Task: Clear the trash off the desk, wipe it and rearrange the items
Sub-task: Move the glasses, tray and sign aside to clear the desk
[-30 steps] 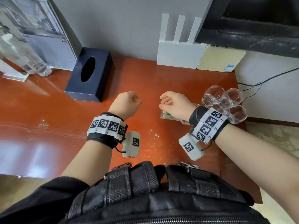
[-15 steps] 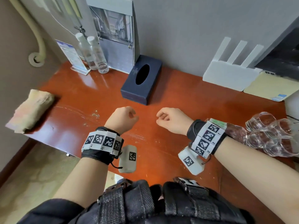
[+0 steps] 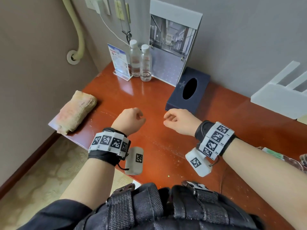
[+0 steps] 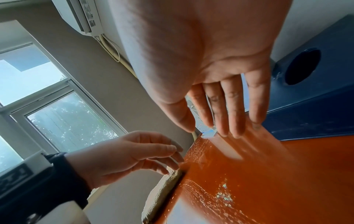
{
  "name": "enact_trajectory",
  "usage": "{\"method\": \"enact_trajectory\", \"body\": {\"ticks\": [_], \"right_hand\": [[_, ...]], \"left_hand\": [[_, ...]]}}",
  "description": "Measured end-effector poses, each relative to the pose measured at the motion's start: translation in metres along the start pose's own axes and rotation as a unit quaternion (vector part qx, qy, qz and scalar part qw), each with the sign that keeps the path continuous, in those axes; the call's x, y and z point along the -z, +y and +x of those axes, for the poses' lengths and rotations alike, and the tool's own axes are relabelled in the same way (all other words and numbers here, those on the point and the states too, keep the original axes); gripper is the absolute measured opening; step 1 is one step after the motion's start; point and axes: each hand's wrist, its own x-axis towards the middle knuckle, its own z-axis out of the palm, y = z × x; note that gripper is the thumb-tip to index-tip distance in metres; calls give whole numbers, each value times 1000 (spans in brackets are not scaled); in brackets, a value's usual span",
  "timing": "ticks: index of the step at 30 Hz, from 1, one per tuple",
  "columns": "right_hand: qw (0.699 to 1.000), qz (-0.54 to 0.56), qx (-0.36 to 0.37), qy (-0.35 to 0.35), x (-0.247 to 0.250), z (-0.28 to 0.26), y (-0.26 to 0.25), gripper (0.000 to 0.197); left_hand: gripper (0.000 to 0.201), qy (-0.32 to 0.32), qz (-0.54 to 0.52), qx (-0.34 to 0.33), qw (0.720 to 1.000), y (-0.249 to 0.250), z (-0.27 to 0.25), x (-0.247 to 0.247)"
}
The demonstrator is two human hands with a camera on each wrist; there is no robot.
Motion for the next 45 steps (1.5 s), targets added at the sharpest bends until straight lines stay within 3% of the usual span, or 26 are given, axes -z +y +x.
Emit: {"method": "enact_trajectory", "body": {"ticks": [10, 21, 27, 33, 38, 45], "right_hand": [[999, 0, -4, 48, 4, 75, -48, 20], [996, -15, -33, 86, 22, 142, -71, 23], [991, -44, -22, 127, 41, 178, -81, 41], [986, -35, -21, 160, 61, 216, -84, 59], [984, -16, -13, 179, 68, 240, -84, 66], [986, 15, -8, 163, 68, 264, -80, 73]], "left_hand": [[30, 12, 5, -4, 1000, -53, 58, 44], [33, 22, -19, -25, 999, -68, 129, 74], [32, 78, -46, -48, 995, -59, 175, 90], [33, 195, -63, -107, 973, -38, 217, 98], [44, 247, -19, -120, 961, -25, 245, 102], [59, 170, 4, -89, 981, -17, 274, 98]]}}
